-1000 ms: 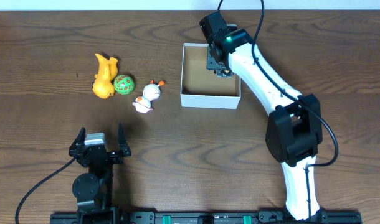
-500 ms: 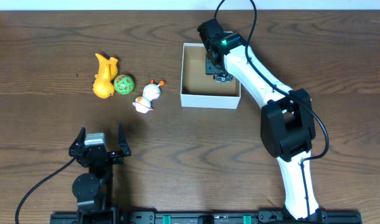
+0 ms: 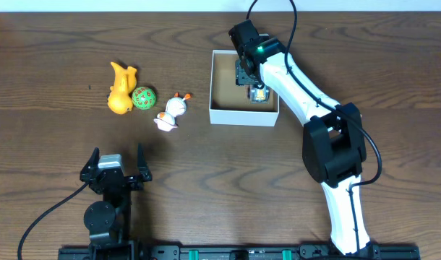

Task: Pack container
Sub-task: 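Lower the truck into the box with the right gripper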

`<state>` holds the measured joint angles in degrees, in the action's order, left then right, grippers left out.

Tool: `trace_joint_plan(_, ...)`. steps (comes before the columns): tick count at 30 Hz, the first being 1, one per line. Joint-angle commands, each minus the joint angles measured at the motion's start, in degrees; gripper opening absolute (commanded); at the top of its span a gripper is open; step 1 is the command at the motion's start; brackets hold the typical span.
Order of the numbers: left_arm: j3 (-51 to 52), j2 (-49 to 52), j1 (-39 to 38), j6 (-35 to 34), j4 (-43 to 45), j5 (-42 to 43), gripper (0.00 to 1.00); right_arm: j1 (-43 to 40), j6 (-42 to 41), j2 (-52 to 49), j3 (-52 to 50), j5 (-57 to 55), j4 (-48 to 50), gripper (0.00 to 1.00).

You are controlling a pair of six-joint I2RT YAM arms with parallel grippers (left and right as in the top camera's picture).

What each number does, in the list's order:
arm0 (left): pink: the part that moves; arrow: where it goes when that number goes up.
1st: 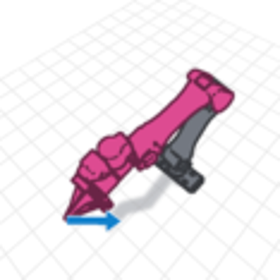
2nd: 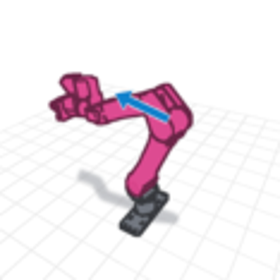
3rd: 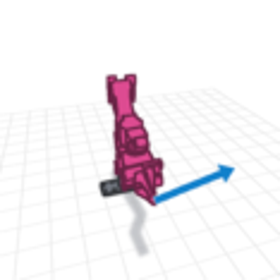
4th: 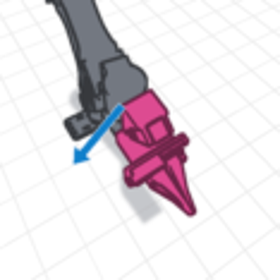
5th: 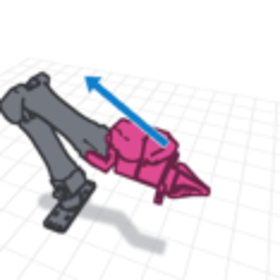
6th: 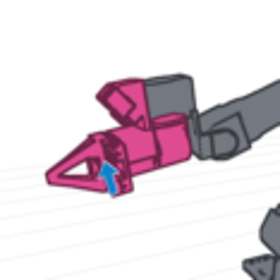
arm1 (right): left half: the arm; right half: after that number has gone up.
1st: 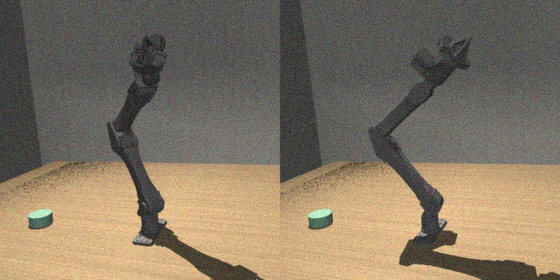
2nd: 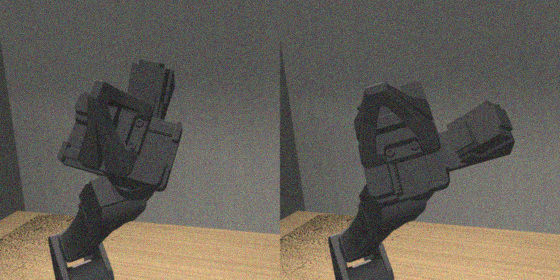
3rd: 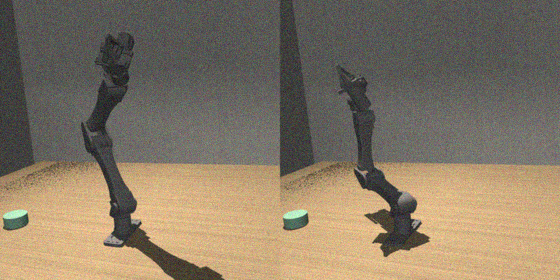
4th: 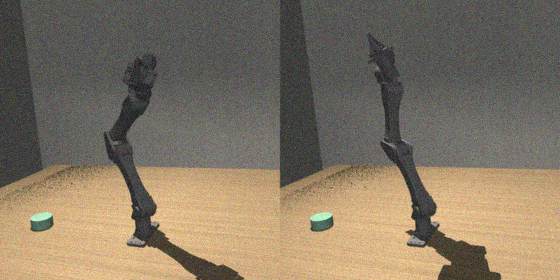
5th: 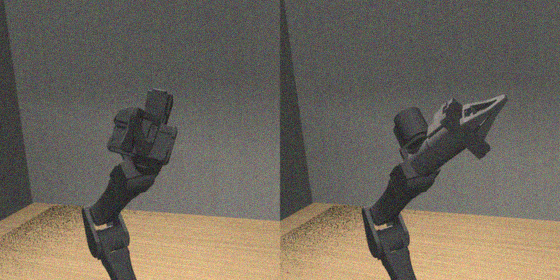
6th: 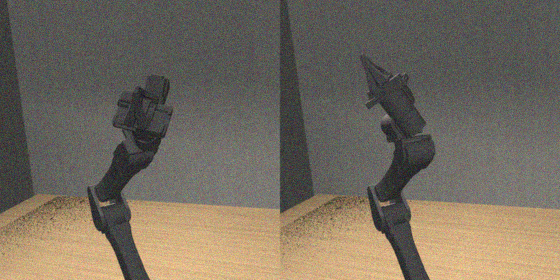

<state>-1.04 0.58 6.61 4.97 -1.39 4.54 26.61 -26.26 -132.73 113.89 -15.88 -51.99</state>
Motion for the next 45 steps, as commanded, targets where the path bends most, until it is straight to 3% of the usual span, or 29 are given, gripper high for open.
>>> trace_joint_plan(1,0.8,-0.3,0.2,1.0,-2.1,1.5,0.98,-0.4,0.7,-0.1,0.3,-0.4,0.4,0.79)
trace_joint_plan(11,0.8,-0.3,0.2,1.0,-2.1,1.5,0.98,-0.3,1.7,0.2,6.4,-0.1,1.5,0.71)
trace_joint_plan(13,0.8,-0.3,0.2,1.0,-2.1,1.5,0.98,-0.2,1.7,0.3,9.4,1.0,-0.6,0.65)
trace_joint_plan(18,0.8,-0.3,0.2,1.0,-2.1,1.5,0.98,1.0,2.3,0.3,14.2,6.3,-4.4,0.35)
trace_joint_plan(25,0.8,-0.3,0.2,1.0,-2.1,1.5,0.98,3.6,4.7,0.2,12.7,8.6,-9.2,0.11)
trace_joint_plan(45,0.8,-0.3,0.2,1.0,-2.1,1.5,0.98,0.2,11.1,-0.9,9.0,10.4,-13.4,0.11)
